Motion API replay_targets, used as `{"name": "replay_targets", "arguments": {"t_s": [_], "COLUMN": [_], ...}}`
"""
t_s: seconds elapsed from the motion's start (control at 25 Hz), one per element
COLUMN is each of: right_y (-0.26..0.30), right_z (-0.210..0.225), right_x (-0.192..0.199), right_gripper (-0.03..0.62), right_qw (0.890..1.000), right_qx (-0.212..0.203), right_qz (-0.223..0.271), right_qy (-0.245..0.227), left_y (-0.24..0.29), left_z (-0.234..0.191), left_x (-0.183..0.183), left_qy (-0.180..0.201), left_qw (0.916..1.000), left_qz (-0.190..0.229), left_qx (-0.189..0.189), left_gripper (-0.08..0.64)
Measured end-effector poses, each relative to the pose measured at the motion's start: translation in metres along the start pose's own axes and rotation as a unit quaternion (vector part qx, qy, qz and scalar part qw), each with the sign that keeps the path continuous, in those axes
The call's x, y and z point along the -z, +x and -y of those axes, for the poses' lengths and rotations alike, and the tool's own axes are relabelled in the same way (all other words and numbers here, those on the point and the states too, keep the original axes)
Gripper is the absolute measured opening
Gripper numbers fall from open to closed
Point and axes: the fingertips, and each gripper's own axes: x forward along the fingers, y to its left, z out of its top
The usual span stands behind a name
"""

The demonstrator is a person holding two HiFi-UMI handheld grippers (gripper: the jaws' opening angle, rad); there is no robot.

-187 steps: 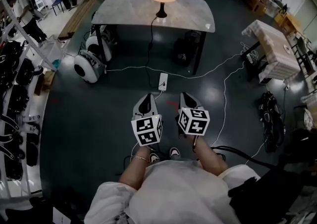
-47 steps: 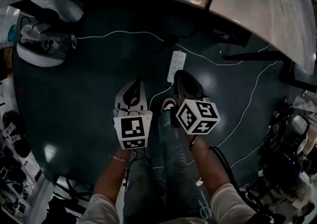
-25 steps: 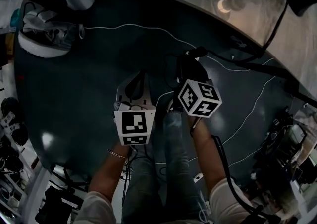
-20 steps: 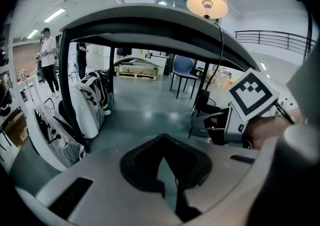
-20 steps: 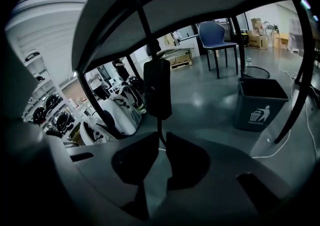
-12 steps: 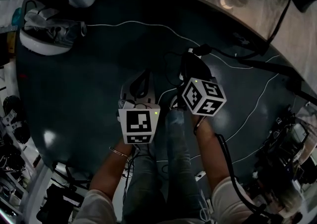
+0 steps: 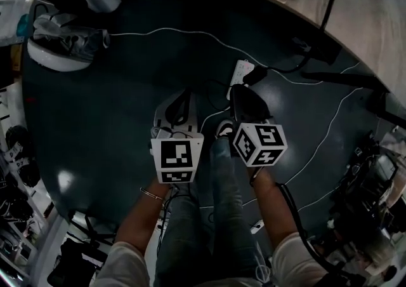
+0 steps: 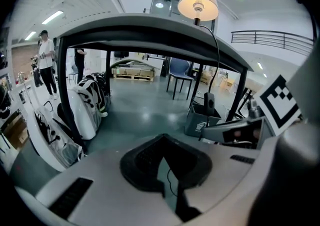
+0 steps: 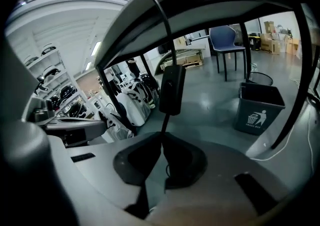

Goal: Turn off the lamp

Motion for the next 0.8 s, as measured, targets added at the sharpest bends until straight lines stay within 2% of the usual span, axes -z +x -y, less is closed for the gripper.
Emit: {"name": "replay_targets", "arguments": {"t_s": [0.16,0.32,0.6,0.8], "right_y": [-0.037,-0.078,-0.141,-0.165], "right_z": [0.002,-0.004,-0.016,-0.009], "right_x": [0.006,0.002,-0.023,-0.031], "right_gripper": [0.014,0.014,0.014,0.014], "right_qw": [1.0,1.0,0.999,0.999], "right_qx": [-0.002,-0.007,-0.034,-0.047], "right_qz": [-0.005,-0.001,0.016,0.013], "right_qy": [0.0,-0.001,-0.016,-0.02], "left_y": [-0.012,-0.03,-0.057,-0.066], "left_z": [0.023,0.057,0.116,0.16], "left_x": [-0.008,-0.026,-0.067,-0.095], "left_qy": [0.009,0.032,0.075,0.071], "left_qw": [0.9999,0.9988,0.9921,0.9854], "left_qz": [0.0,0.0,-0.002,-0.013], "left_qx": [0.01,0.036,0.1,0.154], "left_gripper": [-0.002,-0.002,-0.002,-0.002]}}
